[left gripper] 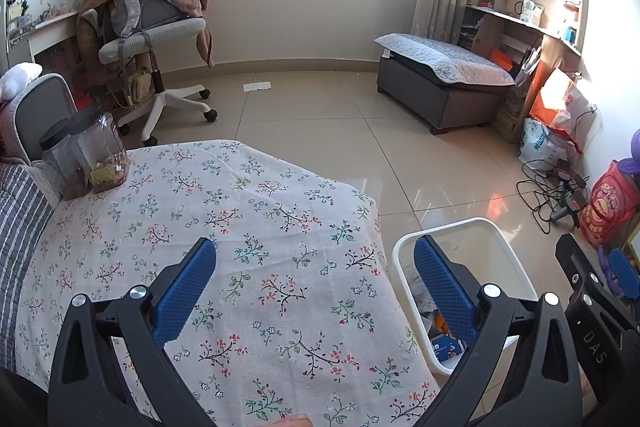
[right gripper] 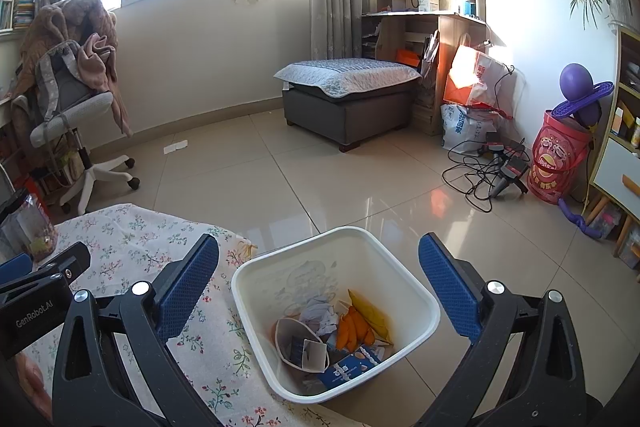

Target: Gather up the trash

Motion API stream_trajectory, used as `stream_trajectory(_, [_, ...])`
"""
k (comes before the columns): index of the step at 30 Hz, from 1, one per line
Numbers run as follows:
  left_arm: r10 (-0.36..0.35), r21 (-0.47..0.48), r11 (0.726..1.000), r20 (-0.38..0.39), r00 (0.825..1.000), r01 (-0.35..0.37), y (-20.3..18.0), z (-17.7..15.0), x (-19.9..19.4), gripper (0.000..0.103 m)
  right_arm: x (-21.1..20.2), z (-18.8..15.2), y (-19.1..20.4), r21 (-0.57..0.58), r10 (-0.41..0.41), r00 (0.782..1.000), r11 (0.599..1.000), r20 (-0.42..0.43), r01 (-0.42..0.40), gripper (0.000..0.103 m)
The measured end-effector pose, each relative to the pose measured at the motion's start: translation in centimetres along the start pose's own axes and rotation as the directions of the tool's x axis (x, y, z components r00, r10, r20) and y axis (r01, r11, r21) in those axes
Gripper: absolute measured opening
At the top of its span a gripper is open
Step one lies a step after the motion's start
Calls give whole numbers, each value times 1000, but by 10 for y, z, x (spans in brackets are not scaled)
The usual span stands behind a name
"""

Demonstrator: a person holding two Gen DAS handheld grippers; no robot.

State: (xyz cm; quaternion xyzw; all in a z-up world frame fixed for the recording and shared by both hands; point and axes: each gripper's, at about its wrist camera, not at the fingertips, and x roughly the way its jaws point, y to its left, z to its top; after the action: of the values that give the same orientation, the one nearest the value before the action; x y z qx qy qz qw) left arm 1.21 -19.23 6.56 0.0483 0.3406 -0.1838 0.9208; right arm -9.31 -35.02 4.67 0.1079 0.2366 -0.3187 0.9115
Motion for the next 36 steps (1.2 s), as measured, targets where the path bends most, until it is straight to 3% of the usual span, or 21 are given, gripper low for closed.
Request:
stream_trajectory(18, [9, -10, 1000, -36, 999, -9, 3, -2, 7, 96, 5, -6, 9, -12, 21, 1000, 1000, -24, -21, 96])
stream_trajectory(36, [-28, 37, 999, 37, 999, 26, -2, -5, -1, 85, 6, -3, 2, -19, -2, 1000, 1000, -27, 1, 96])
